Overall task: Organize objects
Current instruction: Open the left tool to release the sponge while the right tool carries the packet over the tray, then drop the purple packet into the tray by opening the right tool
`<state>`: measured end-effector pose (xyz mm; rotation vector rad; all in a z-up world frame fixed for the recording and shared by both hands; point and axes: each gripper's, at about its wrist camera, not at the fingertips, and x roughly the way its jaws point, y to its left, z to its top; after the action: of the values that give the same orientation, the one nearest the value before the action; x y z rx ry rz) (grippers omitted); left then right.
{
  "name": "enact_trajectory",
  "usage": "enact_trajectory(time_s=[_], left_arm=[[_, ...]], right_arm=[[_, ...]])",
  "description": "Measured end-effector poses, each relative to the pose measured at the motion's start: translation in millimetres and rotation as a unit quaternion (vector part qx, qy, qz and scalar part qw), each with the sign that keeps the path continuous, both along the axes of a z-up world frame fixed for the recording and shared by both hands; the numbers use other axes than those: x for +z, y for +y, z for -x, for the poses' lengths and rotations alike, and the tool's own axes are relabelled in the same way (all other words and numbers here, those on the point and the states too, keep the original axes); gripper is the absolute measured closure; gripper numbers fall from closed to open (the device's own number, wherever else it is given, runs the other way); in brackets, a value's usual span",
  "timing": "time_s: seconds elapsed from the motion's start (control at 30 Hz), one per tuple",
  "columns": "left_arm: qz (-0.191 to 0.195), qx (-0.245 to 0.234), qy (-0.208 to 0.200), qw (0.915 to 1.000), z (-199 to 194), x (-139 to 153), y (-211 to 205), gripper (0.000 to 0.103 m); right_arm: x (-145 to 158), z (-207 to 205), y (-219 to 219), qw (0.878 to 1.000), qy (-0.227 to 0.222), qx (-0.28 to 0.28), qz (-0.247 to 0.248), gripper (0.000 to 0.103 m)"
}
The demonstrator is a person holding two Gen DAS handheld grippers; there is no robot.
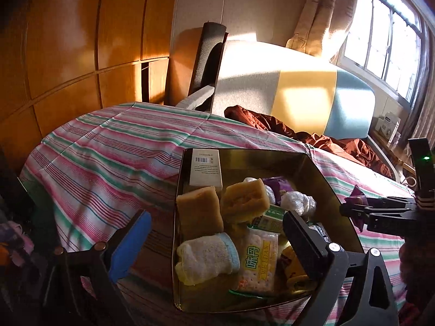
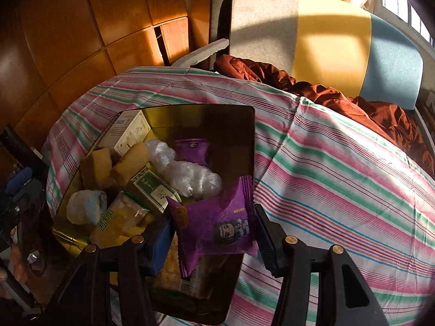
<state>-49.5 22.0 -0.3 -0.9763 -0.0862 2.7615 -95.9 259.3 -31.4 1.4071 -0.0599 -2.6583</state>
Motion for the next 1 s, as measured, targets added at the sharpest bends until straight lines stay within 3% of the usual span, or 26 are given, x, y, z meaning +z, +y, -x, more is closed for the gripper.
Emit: enact_trajectory(time_s=[0.47,0.67,0.83,1.0], left_arm=[[0.027,0.036,-0.004,0.9990,-6.3,-5.5,-15.6,0.000],[0.034,0.046,0.000,0.9984,-10.0,-5.0,-15.0,0.000],[0.011,0.052,-0.001,0.9986,-14.6,-2.2,-16.2,0.000],[0.027,0.077,-0.005,0.9966,-17.3,-1.6,-12.7,0.000]], right_arm=[[-33.3,20.0,-30.1,0.999,-0.038,-0.013,0.016,0.038],[-19.3,7.7,-29.0,0.999,-0.006,-0.029,0.014,0.032],[0.9,-9.6,-23.5,0.998,0.035,-0.059,0.009,0.026],[15.9,-30.8,-21.6,0.994,0.065,-0.085,-0.001,0.026]])
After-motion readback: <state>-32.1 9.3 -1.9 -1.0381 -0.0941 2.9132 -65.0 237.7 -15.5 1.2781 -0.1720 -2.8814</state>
